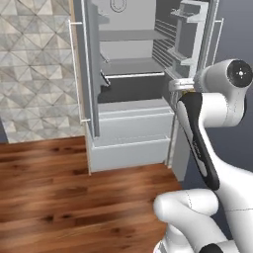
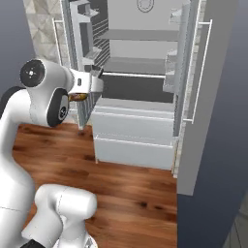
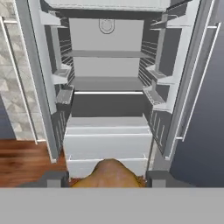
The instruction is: Place one carrot and one chicken drumstick in each tupperware on the nearby counter, to pack two identical lunches.
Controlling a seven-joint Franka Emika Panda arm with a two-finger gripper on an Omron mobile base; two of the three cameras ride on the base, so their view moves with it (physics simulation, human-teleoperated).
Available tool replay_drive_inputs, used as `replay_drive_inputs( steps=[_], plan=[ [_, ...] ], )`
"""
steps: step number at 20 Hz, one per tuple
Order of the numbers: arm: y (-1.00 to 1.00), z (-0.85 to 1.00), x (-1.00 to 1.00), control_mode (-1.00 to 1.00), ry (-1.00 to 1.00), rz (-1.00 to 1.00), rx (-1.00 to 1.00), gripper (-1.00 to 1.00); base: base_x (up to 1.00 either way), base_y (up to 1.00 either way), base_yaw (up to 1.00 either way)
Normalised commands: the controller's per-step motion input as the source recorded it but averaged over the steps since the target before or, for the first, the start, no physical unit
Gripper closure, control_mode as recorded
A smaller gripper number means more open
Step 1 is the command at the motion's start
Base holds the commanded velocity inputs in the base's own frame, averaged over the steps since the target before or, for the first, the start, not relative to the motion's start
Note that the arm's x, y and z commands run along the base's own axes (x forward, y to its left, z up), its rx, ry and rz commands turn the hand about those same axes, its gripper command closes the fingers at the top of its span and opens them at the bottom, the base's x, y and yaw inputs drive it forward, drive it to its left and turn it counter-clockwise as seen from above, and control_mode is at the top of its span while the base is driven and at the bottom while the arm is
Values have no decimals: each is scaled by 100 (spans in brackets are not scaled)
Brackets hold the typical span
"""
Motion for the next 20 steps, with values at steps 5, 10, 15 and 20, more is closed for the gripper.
replay_drive_inputs(
  steps=[5, 10, 15, 20],
  plan=[
    [0, 0, 0, 100, 0, 0, 0, 100, -100, 7, 0],
    [0, 0, 0, 100, 0, 0, 0, 100, -100, 19, 0],
    [0, 0, 0, 100, 0, 0, 0, 100, -100, 29, 0],
    [0, 0, 0, 100, 0, 0, 0, 100, -98, 53, 8]
  ],
)
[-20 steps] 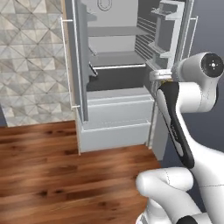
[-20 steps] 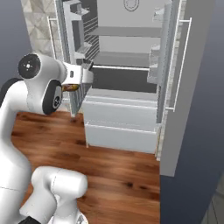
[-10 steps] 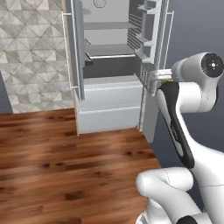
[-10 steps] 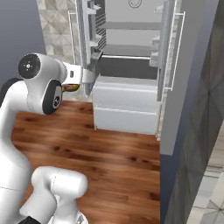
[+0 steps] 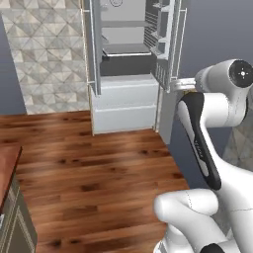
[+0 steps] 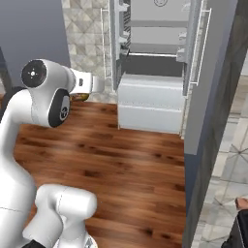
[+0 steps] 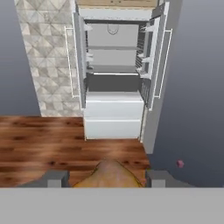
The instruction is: Place one carrot and one chicken drumstick in each tupperware on the nearby counter, to pack two identical lunches.
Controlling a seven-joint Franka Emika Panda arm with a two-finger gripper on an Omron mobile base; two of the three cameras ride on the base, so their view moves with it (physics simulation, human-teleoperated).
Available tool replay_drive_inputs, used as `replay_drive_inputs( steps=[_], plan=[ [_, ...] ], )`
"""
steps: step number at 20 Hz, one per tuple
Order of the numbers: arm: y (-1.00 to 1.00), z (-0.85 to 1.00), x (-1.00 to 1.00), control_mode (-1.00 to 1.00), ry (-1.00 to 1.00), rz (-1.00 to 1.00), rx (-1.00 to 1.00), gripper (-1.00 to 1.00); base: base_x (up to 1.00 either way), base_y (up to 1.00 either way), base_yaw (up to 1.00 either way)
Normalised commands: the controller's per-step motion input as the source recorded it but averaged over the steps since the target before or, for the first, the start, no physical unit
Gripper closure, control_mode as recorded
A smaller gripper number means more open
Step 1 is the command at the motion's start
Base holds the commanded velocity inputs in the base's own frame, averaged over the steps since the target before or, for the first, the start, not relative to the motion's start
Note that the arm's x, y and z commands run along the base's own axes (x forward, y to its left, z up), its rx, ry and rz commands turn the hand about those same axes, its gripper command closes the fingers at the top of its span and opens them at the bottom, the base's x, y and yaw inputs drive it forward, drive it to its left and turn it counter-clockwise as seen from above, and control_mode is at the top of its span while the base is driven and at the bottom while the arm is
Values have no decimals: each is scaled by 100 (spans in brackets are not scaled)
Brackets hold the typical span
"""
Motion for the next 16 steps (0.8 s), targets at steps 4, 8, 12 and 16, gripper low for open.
replay_drive_inputs(
  steps=[4, 8, 12, 16],
  plan=[
    [0, 0, 0, 100, 0, 0, 0, 100, -83, 56, 24],
    [0, 0, 0, 100, 0, 0, 0, 100, -71, 52, 29],
    [0, 0, 0, 100, 0, 0, 0, 100, -65, 40, 32],
    [0, 0, 0, 100, 0, 0, 0, 100, -81, 40, 31]
  ],
)
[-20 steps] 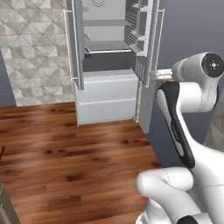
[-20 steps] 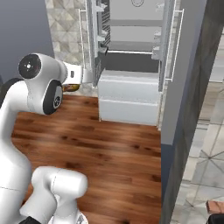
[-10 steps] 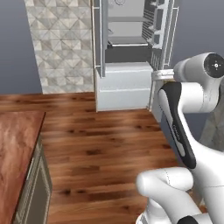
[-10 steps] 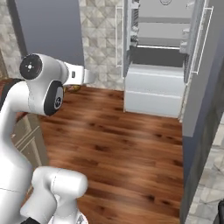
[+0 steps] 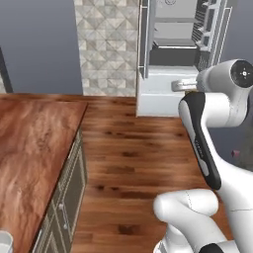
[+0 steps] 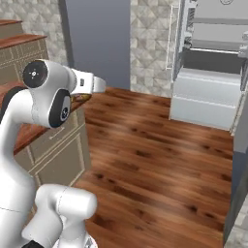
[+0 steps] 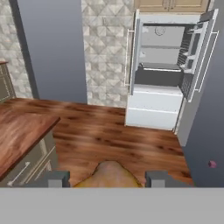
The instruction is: Place one carrot and one chicken drumstick in each tupperware on the nearby counter, to pack two identical lunches.
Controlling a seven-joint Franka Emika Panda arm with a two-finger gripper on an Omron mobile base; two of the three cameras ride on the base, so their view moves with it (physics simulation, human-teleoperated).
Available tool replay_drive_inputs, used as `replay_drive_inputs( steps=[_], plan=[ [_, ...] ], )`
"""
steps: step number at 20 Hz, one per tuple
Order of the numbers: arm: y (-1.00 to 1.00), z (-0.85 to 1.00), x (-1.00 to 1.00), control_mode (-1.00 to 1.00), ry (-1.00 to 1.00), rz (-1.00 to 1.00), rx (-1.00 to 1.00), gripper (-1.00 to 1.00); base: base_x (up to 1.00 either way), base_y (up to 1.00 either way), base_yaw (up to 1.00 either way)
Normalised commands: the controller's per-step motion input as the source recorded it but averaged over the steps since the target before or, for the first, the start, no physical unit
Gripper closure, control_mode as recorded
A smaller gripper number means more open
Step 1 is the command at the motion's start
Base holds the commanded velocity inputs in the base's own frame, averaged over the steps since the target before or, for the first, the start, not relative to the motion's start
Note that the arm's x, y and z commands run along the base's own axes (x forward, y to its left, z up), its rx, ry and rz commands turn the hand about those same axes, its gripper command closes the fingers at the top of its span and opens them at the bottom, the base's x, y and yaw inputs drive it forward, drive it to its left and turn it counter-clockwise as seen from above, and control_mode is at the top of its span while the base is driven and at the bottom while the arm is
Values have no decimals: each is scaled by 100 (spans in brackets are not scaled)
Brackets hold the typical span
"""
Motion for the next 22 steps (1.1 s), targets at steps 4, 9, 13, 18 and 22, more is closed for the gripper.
replay_drive_inputs(
  steps=[4, 9, 13, 18, 22],
  plan=[
    [0, 0, 0, 100, 0, 0, 0, 100, -77, 53, 29],
    [0, 0, 0, 100, 0, 0, 0, 100, -66, 69, 28],
    [0, 0, 0, 100, 0, 0, 0, 100, -41, 78, 25],
    [0, 0, 0, 100, 0, 0, 0, 100, 0, 84, 20],
    [0, 0, 0, 100, 0, 0, 0, 100, 0, 14, 21]
  ],
)
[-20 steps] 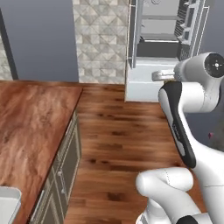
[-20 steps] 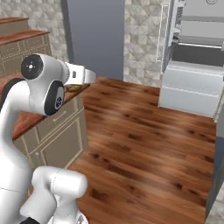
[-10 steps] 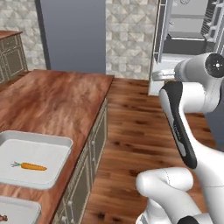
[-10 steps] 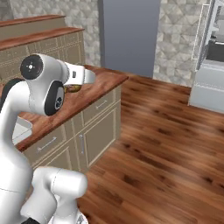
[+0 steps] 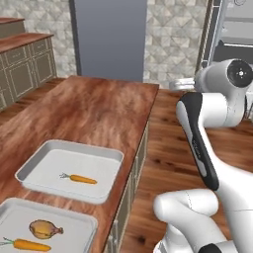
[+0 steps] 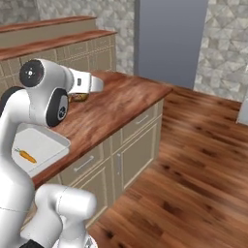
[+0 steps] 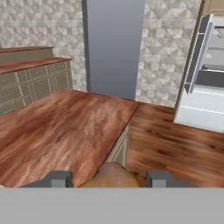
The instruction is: Place one carrot and one chicken drumstick in each tupperware on the nearby counter, to pack two identical lunches.
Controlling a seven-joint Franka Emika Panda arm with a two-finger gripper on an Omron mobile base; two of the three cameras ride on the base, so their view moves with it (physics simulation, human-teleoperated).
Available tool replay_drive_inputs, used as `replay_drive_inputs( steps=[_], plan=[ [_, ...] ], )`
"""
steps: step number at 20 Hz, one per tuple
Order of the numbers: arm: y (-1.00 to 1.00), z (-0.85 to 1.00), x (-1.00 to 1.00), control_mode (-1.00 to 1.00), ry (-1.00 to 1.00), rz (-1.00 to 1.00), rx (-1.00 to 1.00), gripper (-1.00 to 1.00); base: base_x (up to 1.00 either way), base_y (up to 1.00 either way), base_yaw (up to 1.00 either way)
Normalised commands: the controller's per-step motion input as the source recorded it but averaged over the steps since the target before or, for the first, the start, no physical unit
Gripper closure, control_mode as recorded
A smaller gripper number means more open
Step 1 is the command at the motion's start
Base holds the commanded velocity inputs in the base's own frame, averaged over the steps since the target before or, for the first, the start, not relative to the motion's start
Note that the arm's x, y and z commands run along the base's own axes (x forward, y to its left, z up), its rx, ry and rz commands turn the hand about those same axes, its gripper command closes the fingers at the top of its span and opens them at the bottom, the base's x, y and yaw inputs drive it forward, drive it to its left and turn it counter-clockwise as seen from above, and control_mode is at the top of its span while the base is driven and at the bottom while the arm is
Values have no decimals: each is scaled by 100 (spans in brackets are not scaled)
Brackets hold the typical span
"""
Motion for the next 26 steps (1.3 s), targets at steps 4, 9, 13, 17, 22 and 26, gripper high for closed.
replay_drive_inputs(
  steps=[4, 9, 13, 17, 22, 26],
  plan=[
    [0, 0, 0, 100, 0, 0, 0, 100, -5, -9, 25],
    [0, 0, 0, 100, 0, 0, 0, 100, -20, -11, 30],
    [0, 0, 0, 100, 0, 0, 0, 100, -14, -6, 35],
    [0, 0, 0, 100, 0, 0, 0, 100, -28, -40, 40],
    [0, 0, 0, 100, 0, 0, 0, 100, -21, -52, 44],
    [0, 0, 0, 100, 0, 0, 0, 100, -14, -56, 45]
  ],
)
